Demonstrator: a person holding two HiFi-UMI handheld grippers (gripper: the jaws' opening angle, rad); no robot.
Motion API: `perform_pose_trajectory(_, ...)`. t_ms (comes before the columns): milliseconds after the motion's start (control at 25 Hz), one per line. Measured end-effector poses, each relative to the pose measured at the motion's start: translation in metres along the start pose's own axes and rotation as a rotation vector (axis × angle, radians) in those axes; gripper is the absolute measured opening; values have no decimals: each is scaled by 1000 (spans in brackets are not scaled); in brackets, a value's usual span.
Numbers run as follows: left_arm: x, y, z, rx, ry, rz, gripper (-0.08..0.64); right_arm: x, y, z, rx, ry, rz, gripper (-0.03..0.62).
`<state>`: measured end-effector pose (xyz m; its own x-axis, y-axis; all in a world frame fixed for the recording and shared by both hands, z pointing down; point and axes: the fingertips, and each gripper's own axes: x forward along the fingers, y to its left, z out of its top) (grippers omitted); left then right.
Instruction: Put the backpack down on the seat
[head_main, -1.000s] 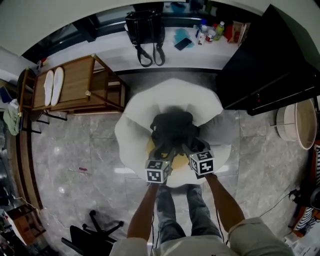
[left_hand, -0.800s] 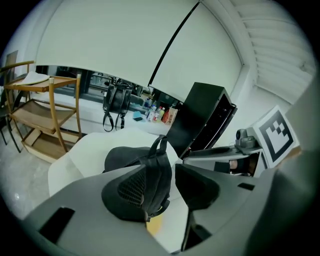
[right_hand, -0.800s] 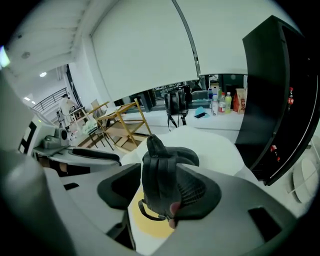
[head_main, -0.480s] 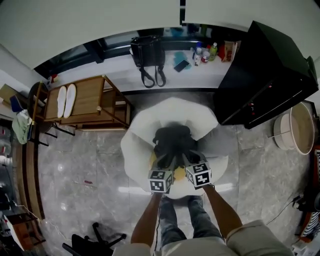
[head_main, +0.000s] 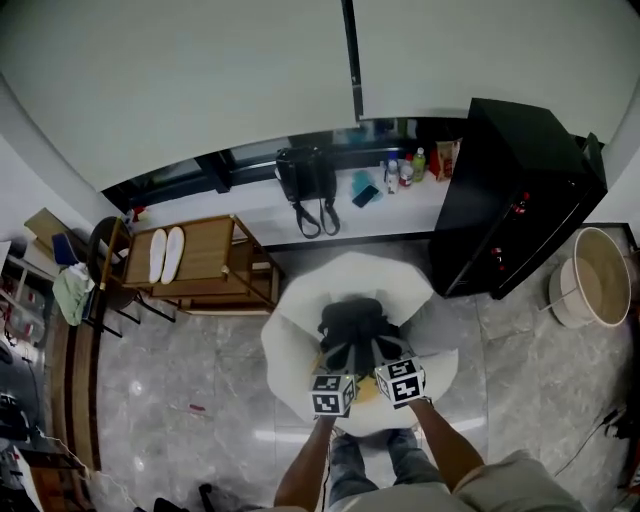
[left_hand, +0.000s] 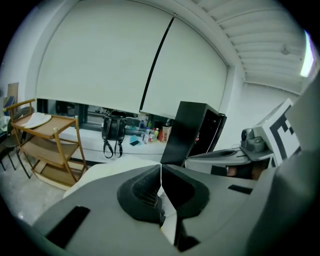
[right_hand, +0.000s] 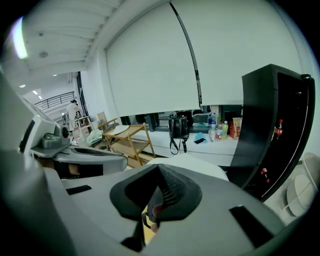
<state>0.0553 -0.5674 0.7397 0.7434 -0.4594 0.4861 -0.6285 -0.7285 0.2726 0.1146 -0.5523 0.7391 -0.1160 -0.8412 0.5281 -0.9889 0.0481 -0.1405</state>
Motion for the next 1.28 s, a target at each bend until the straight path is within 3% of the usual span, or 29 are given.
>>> perform_pose_trajectory(360,-49,-42,70,27,-175,20,35,-70,16,72,-89,-181,36,28)
perform_pose_trajectory(560,-81,-74,103,84,-262,20,35,-125,31,108,-154,-303,79,28)
perform_pose_trajectory(800,-109,-110,150,161,-380,30,35,-165,25,144,-207,-406,68,28)
perform_pose_trajectory(960,-109,-126,159,169,-416,41,35,-176,10,152,-192,-438,67,28)
perform_pose_trajectory(1280,-111,-143,139,137,-389,85,35,-192,0,127,-175,-398,102,28)
